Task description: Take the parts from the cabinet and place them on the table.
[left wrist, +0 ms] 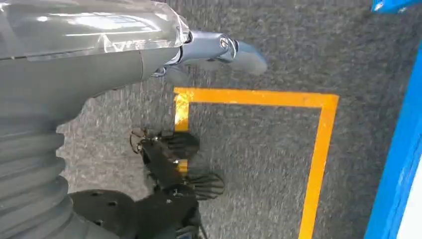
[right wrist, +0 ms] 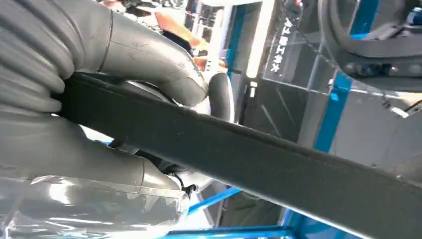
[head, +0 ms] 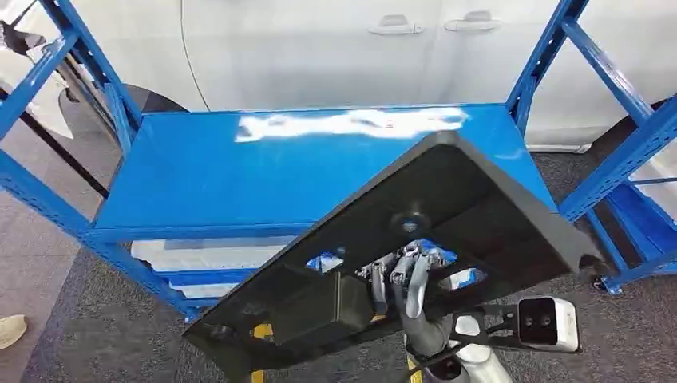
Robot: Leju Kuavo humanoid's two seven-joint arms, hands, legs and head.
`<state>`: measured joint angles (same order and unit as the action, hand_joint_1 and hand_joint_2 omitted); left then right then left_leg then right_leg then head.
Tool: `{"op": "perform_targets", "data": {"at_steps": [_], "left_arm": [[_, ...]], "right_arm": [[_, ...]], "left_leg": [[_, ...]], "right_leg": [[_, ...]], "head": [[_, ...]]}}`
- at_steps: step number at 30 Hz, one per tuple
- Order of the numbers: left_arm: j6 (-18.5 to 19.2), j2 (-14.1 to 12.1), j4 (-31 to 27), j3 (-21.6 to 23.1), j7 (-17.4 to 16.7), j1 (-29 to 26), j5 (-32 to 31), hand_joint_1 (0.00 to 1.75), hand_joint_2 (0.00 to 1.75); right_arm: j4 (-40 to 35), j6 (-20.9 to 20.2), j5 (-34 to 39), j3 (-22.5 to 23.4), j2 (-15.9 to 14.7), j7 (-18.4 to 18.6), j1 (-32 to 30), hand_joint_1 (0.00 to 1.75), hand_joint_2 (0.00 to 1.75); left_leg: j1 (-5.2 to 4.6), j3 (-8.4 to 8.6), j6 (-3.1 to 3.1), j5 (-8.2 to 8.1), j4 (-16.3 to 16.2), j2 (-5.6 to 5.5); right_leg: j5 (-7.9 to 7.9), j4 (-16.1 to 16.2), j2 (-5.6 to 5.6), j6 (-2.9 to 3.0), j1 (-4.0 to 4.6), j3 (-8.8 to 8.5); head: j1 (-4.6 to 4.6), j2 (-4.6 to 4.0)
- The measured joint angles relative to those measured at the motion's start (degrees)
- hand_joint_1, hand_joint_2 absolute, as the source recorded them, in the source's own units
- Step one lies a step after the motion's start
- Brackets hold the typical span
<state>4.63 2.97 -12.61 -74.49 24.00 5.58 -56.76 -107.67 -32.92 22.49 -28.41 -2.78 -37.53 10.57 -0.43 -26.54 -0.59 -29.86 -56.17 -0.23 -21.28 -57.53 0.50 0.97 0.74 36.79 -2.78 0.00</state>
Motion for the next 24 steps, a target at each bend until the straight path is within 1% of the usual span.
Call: {"op": "perform_targets", "data": {"at_steps": [1,2,3,4,5,6,7,8,9,10,11,12,13,14,16,17,18,19,20,21,22,23,24], "left_arm": [[0.0,-0.04,0.0,0.07,-0.3,0.0,0.0,0.0,1.75],[0.0,-0.07,0.0,0.09,-0.57,-0.12,0.02,0.0,1.75],[0.0,0.0,0.02,0.09,-1.14,-0.04,0.18,0.0,1.75],[-0.04,0.0,0.02,0.07,-1.64,0.0,0.22,0.0,1.75],[-0.07,-0.02,0.02,0.07,-1.9,-0.01,0.31,0.0,1.75],[-0.07,0.0,0.02,0.07,-1.99,-0.04,0.37,0.0,1.75],[-0.07,0.0,0.02,0.07,-2.05,-0.04,0.39,0.0,1.75],[-0.07,0.0,0.02,0.09,-2.05,-0.05,0.39,0.0,1.75],[-0.07,0.0,0.02,0.06,-2.1,-0.06,0.39,0.0,1.75],[-0.07,0.0,0.02,0.09,-2.14,-0.07,0.39,0.0,1.75],[-0.07,0.0,0.02,0.09,-2.21,-0.06,0.39,0.0,1.75],[-0.07,0.0,0.02,0.09,-2.21,-0.03,0.39,0.0,1.75],[-0.07,0.02,0.02,0.09,-2.21,-0.05,0.39,0.0,1.75],[-0.07,0.02,0.02,0.09,-2.21,-0.02,0.42,0.0,1.75],[-0.35,0.0,0.02,0.06,-2.45,-0.06,0.79,0.0,1.75],[-0.5,0.0,0.02,0.07,-2.91,-0.18,0.92,0.0,1.75],[-0.77,-0.11,0.02,-0.02,-3.24,-0.17,1.2,0.0,1.75],[-0.83,-0.11,0.02,-0.02,-3.49,-0.25,1.33,0.0,1.75],[-0.85,-0.11,0.02,-0.02,-3.67,-0.26,1.38,0.0,1.75],[-0.94,-0.13,0.02,-0.02,-3.89,-0.18,1.42,0.0,1.75],[-1.03,-0.22,0.02,-0.02,-4.07,-0.15,1.42,0.0,1.75],[-1.2,-0.28,0.02,-0.04,-4.42,-0.15,1.49,0.0,1.75],[-1.6,-0.33,0.02,-0.13,-4.99,-0.16,1.82,0.0,1.75]], "right_arm": [[0.0,-0.11,0.44,0.17,0.0,0.0,0.3,1.75,1.75],[0.0,-0.13,0.46,0.24,0.0,0.0,0.3,1.75,1.75],[0.04,-0.22,0.35,0.44,-0.02,0.0,0.21,1.75,1.75],[0.04,-0.42,0.19,0.55,-0.02,0.0,0.3,1.75,1.75],[0.13,-0.57,0.13,0.68,-0.02,0.0,0.39,1.75,1.75],[0.26,-0.7,0.13,0.76,-0.02,0.0,0.38,1.75,1.75],[0.35,-0.72,0.13,0.81,-0.02,0.0,0.37,1.75,1.75],[0.44,-0.76,0.13,0.87,-0.02,0.0,0.37,1.75,1.75],[0.55,-0.87,0.13,0.98,-0.02,0.0,0.38,1.75,1.75],[0.59,-0.87,0.13,1.03,-0.02,0.0,0.39,1.75,1.75],[0.63,-0.87,0.13,1.09,-0.02,0.0,0.45,1.75,1.75],[0.63,-0.87,0.11,1.09,-0.02,0.0,0.59,1.75,1.75],[0.63,-0.9,0.11,1.09,-0.02,-0.02,0.81,1.75,1.75],[0.63,-0.92,0.08,1.09,0.0,-0.02,0.93,1.75,1.75],[0.72,-0.81,0.41,1.16,-0.02,-0.02,1.2,1.75,1.75],[0.9,-0.43,0.98,1.11,-0.04,-0.02,1.62,1.75,1.75],[1.12,0.09,1.82,1.11,-0.07,0.04,2.37,1.75,1.75],[1.31,0.59,2.77,1.09,-0.09,0.13,3.12,1.75,1.75],[1.38,0.92,3.75,1.11,-0.11,0.2,3.64,1.75,1.75],[1.51,1.14,4.61,1.11,-0.2,0.24,4.1,1.75,1.75],[1.68,1.14,5.05,1.11,-0.28,0.26,4.37,1.75,1.75],[1.86,1.14,5.44,1.11,-0.37,0.26,4.52,1.75,1.75],[2.08,1.2,5.83,1.11,-0.42,0.28,4.6,1.75,1.75]], "left_leg": [[-0.1,-0.23,-0.2,0.37,-0.09,0.0],[0.15,-0.59,-0.54,1.2,0.5,0.03],[0.5,-1.04,-0.83,2.14,0.77,0.53],[0.56,-1.87,-1.3,2.79,0.77,0.55],[0.58,-2.78,-1.49,3.52,0.76,0.58],[0.56,-3.74,-1.47,4.35,0.74,0.61],[0.56,-4.85,-1.38,5.15,0.67,0.64],[0.6,-5.89,-1.26,5.89,0.54,0.68],[0.66,-7.02,-1.1,6.63,0.35,0.71],[0.75,-8.05,-0.88,7.21,0.1,0.71],[0.83,-9.11,-0.63,7.75,-0.31,0.71],[0.89,-9.98,-0.33,8.18,-0.8,0.7],[0.76,-10.7,0.01,8.56,-1.38,0.67],[0.74,-10.92,0.35,8.97,-1.64,0.61],[0.76,-10.9,1.16,10.14,-1.1,0.62],[0.83,-11.05,1.62,10.83,-0.73,0.58],[1.18,-11.53,1.89,10.66,-1.02,0.56],[1.18,-12.48,2.07,7.51,-2.57,0.5],[1.26,-13.39,2.26,3.76,-5.61,0.49],[1.29,-14.61,2.55,-0.42,-10.61,0.5],[1.29,-15.44,2.76,-2.86,-15.03,0.49],[1.29,-15.68,2.89,-3.55,-18.7,0.49],[1.31,-15.11,2.92,-2.4,-20.2,0.49]], "right_leg": [[0.63,0.17,0.01,-0.33,-0.2,0.11],[1.24,0.4,-0.06,-0.73,0.0,0.16],[-0.06,-0.25,-0.37,-1.05,-0.19,0.65],[-3.28,-2.14,-0.48,-1.4,-0.23,1.58],[-7.06,-5.58,-0.49,-1.73,-0.56,2.63],[-10.62,-10.32,-0.48,-2.09,-0.89,3.8],[-12.58,-14.51,-0.46,-2.42,-1.11,4.61],[-12.42,-17.18,-0.46,-2.65,-1.32,4.71],[-10.53,-17.73,-0.45,-2.88,-1.57,3.79],[-8.18,-16.18,-0.45,-3.02,-1.76,1.92],[-6.27,-12.56,-0.45,-3.08,-1.9,-1.16],[-6.01,-7.36,-0.45,-3.06,-2.02,-5.26],[-8.64,-1.75,-0.52,-2.85,-1.93,-9.1],[-9.8,1.07,-0.73,-2.26,-1.53,-10.4],[-9.06,0.43,-0.7,-1.5,-1.22,-9.64],[-8.45,0.55,-0.64,-0.92,-1.09,-9.18],[-7.4,0.91,-0.38,-0.26,-1.72,-8.43],[-6.6,0.93,-0.38,0.26,-1.61,-7.45],[-5.88,0.92,-0.37,0.5,-1.59,-6.58],[-5.01,0.89,-0.33,0.62,-1.46,-5.54],[-4.32,0.85,-0.26,0.64,-1.36,-4.63],[-3.59,0.75,-0.21,0.62,-1.26,-3.65],[-2.93,0.63,-0.2,0.52,-1.25,-2.68]], "head": [[-0.02,0.0],[-0.02,0.0],[-0.02,0.0],[-0.02,0.0],[-0.02,0.0],[-0.02,0.0],[-0.02,0.0],[-0.02,0.0],[-0.02,0.0],[-0.02,0.0],[-0.02,0.0],[-0.02,0.0],[-0.02,0.0],[-0.02,0.0],[-0.07,0.0],[-0.04,0.0],[-0.04,0.0],[-0.05,0.0],[-0.07,0.0],[-0.04,0.0],[-0.07,0.0],[-0.07,0.0],[-0.07,0.0]]}}
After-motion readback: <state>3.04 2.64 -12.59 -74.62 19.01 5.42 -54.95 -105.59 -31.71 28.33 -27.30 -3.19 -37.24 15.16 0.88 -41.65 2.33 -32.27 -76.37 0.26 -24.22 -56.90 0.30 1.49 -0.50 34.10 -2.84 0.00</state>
